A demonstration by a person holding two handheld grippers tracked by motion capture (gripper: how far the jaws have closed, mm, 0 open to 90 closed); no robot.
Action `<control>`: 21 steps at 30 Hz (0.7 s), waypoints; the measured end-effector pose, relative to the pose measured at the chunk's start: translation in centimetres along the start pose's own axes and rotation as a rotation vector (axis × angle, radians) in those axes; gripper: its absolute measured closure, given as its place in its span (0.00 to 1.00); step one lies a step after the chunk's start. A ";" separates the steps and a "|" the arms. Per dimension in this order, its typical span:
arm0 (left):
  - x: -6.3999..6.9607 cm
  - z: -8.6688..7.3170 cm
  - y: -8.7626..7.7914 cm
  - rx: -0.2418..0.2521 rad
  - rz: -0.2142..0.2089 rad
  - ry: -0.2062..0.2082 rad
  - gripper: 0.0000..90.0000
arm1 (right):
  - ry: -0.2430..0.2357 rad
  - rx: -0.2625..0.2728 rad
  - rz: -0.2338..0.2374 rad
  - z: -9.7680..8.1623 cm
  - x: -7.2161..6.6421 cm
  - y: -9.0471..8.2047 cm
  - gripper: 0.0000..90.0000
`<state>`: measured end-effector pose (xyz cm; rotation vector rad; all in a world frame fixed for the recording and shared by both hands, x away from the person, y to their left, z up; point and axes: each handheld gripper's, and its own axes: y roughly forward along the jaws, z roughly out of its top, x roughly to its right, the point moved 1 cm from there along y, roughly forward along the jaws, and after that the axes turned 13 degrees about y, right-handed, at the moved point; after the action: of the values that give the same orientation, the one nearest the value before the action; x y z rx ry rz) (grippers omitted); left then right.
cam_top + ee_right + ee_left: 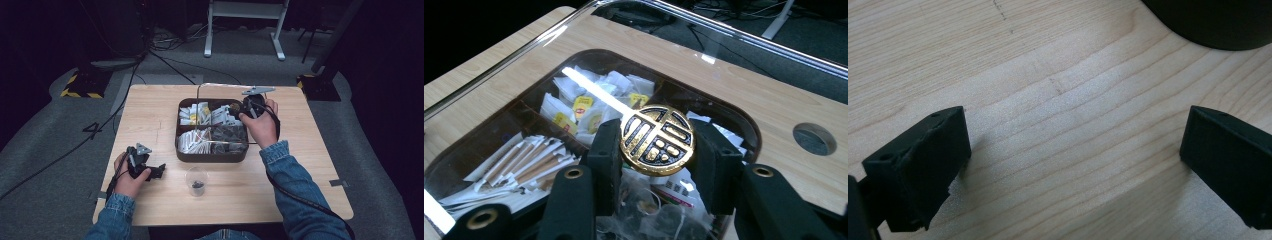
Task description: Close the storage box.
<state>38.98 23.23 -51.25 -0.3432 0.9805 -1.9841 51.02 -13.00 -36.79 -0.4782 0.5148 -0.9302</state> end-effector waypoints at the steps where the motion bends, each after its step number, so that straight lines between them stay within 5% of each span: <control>1: 0.0 0.0 0.0 0.000 0.000 0.000 0.00 | -0.002 0.000 0.001 0.1 -0.2 0.1 0.65; 10: 0.0 0.0 0.0 0.000 -0.002 0.004 0.00 | 0.011 -0.031 0.044 0.3 -1.4 1.6 0.65; 21: 0.0 0.0 0.0 -0.001 -0.001 0.005 0.00 | 0.007 -0.055 0.036 -0.7 -2.5 3.9 0.65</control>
<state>39.01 23.26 -51.24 -0.3403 0.9847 -1.9864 51.76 -9.00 -39.12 -0.5135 0.5547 -0.8850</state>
